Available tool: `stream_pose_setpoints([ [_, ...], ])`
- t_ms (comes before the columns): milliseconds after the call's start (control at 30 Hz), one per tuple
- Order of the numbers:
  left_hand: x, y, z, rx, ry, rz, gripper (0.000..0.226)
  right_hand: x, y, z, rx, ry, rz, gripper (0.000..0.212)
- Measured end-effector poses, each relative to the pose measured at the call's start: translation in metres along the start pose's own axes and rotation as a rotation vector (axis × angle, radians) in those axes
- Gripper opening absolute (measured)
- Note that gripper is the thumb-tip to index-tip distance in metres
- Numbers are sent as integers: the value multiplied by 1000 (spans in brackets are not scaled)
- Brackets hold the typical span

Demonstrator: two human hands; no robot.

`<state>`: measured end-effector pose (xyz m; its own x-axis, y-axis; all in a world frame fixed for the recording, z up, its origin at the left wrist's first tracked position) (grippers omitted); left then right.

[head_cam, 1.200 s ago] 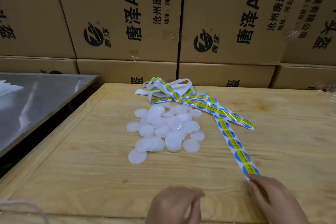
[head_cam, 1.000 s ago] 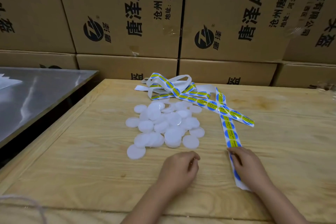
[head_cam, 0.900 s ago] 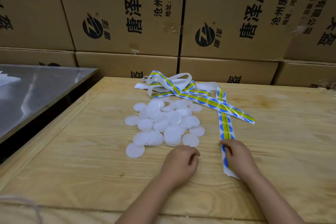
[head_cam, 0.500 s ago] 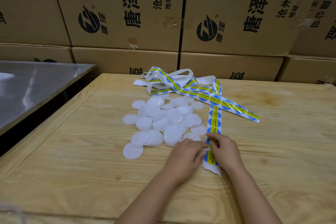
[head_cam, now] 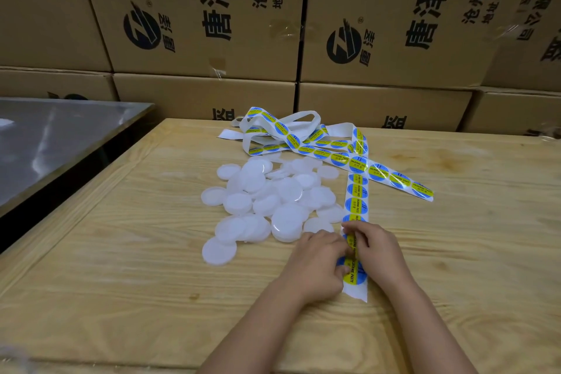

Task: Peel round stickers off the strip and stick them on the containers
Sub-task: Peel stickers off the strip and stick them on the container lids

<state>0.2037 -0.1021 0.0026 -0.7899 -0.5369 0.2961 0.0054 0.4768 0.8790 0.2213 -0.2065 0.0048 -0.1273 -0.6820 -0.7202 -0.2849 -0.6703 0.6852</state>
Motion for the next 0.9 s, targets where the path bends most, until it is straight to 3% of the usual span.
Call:
stream_pose_setpoints([
  [233, 4, 12, 3, 124, -22, -14, 32, 4, 1, 0, -23, -67, -104, 32],
  [467, 12, 21, 7, 166, -77, 35, 6, 6, 7, 0, -61, -96, -221, 17],
  [567, 3, 31, 16, 258, -24, 215, 4, 7, 10, -1, -80, -107, -276, 28],
  [700, -24, 43, 31, 383, 200, 562, 23, 12, 10, -4, -95, -148, -272, 32],
  [900, -55, 67, 45, 628, 362, 853, 22, 0, 15, -4, -118, -79, -112, 12],
])
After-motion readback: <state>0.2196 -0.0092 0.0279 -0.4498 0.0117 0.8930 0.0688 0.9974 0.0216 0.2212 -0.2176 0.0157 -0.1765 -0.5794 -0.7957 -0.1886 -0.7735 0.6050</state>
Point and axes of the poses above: each hand's wrist, its own z-axis away from the middle knuckle, its own y-axis out of the back of the hand, x = y × z, the point moved 9 cm from there along -z, towards the middle knuckle, and after that the axes turned 14 degrees about -y, right-handed, at the moved point
